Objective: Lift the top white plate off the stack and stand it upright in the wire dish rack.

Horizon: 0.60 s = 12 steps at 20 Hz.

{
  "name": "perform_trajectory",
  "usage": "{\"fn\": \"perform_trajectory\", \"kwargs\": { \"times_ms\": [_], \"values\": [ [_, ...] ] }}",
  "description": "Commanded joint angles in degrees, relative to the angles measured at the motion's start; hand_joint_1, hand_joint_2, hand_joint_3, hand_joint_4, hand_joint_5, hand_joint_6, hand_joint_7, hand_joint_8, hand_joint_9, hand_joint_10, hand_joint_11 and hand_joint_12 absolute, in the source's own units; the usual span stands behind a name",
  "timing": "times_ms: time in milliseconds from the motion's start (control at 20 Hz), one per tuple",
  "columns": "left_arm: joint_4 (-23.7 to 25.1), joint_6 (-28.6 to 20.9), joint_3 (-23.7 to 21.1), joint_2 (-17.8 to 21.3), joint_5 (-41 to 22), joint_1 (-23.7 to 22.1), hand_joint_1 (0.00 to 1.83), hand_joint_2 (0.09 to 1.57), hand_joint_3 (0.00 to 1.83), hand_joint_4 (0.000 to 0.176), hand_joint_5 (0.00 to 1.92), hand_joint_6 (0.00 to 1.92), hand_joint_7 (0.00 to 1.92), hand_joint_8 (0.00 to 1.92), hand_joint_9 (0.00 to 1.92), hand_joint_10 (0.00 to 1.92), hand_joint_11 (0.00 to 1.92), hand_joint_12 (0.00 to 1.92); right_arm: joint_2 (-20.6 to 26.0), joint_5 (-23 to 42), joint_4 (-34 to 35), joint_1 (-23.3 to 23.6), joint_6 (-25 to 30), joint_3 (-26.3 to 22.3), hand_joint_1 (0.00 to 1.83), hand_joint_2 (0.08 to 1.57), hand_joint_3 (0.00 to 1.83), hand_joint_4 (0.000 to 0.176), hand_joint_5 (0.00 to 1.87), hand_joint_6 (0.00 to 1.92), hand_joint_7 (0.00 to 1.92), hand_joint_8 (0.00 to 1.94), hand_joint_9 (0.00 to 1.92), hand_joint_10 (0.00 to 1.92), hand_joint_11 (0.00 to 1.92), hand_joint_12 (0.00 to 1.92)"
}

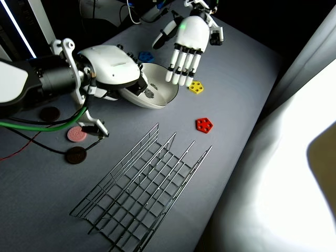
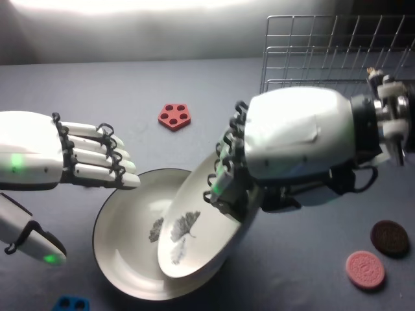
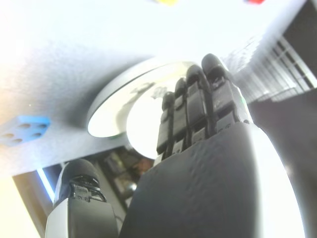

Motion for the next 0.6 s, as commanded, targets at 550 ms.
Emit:
{"fn": "perform_trajectory", "kwargs": {
  "times_ms": [550],
  "values": [
    [-5.5, 2.3, 7.8, 0.9, -10.0, -1.4, 0.13, 1.00, 0.00, 0.000, 0.14, 0.00, 0.18, 0.00, 0.17, 0.00, 0.01, 0.37, -2.4, 10.5, -2.6, 8.2, 8.7, 6.5, 1.50, 1.05, 0.00, 0.000, 1.01, 0.94, 1.11, 0.53, 1.12, 0.68, 0.99, 1.32]
  ]
}}
